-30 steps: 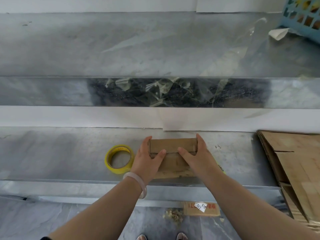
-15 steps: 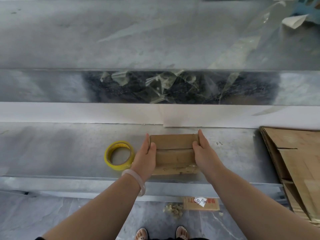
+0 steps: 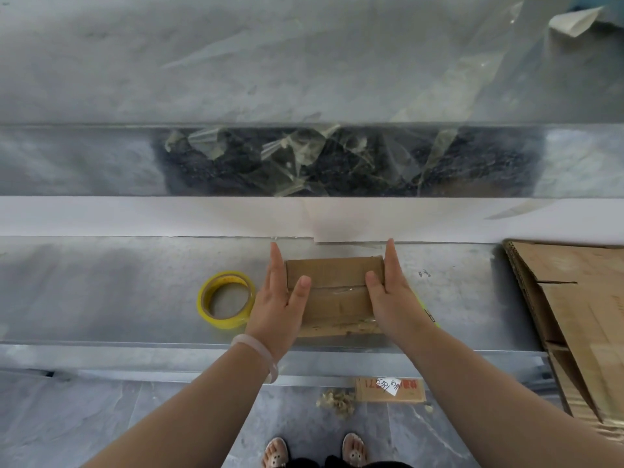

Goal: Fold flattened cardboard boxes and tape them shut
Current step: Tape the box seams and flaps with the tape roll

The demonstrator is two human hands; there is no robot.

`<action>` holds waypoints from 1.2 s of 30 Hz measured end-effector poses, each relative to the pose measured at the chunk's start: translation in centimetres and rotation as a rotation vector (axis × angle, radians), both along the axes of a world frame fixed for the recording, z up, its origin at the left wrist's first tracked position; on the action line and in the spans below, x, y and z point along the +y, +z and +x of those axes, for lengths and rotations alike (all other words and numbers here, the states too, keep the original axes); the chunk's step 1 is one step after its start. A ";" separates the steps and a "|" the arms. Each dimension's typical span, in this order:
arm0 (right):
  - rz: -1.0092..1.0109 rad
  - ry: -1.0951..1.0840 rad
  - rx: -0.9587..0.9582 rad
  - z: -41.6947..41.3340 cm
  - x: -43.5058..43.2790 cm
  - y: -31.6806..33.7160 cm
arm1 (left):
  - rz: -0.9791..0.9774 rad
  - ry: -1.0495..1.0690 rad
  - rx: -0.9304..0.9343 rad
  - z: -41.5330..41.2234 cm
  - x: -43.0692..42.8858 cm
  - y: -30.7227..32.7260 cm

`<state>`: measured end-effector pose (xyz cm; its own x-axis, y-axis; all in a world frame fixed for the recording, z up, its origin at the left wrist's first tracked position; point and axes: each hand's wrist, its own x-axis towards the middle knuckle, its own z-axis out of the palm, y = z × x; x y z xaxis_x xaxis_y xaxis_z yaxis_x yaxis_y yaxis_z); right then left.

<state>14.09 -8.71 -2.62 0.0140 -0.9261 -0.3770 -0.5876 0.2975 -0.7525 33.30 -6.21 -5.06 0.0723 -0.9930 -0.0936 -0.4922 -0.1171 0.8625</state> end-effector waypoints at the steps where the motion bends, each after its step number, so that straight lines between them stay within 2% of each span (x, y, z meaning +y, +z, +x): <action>1: -0.043 0.054 0.052 -0.1 0.1 0.0 | -0.029 -0.056 -0.126 0.4 0.0 0.0; 7: -0.121 0.234 0.387 -0.2 -0.3 -0.1 | -0.046 -0.224 -0.826 1.2 -0.6 1.7; 9: -0.160 0.267 0.486 -0.1 -0.3 0.1 | -0.032 -0.265 -0.951 1.1 -0.9 2.1; 11: -0.187 0.294 0.565 -0.1 -0.4 0.2 | -0.031 -0.291 -0.998 1.1 -1.2 2.2; 13: -0.207 0.308 0.576 -0.2 -0.4 0.4 | -0.071 -0.278 -0.968 1.2 -1.0 1.9; 14: -0.209 0.303 0.541 -0.3 -0.3 0.4 | -0.117 -0.227 -0.870 1.2 -0.6 1.8; 16: -0.171 0.237 0.348 -0.6 0.0 0.2 | -0.175 -0.042 -0.493 0.8 0.3 0.9; 19: -0.050 -0.017 -0.055 -0.5 0.5 0.4 | -0.017 0.286 0.179 -0.2 0.8 0.3; 20: -0.006 -0.091 -0.155 -0.5 0.6 0.4 | 0.041 0.357 0.300 -0.6 0.8 0.2; 21: 0.035 -0.141 -0.239 -0.4 0.5 0.6 | 0.074 0.392 0.317 -0.8 0.9 0.2; 23: 0.102 -0.168 -0.321 -0.2 0.5 1.0 | 0.080 0.387 0.203 -0.8 1.0 0.4; 27: 0.060 -0.122 -0.123 -0.2 0.4 1.0 | 0.022 0.244 -0.196 -0.4 0.5 1.0; 31: 0.033 -0.064 -0.022 0.2 0.0 1.5 | 0.004 0.148 -0.418 0.1 -0.2 1.1; 34: 0.052 -0.101 -0.096 0.2 0.1 1.8 | 0.015 0.166 -0.454 0.0 -0.3 1.0; 36: 0.116 -0.141 -0.215 -0.2 0.2 1.9 | 0.043 0.178 -0.345 -0.1 0.0 1.0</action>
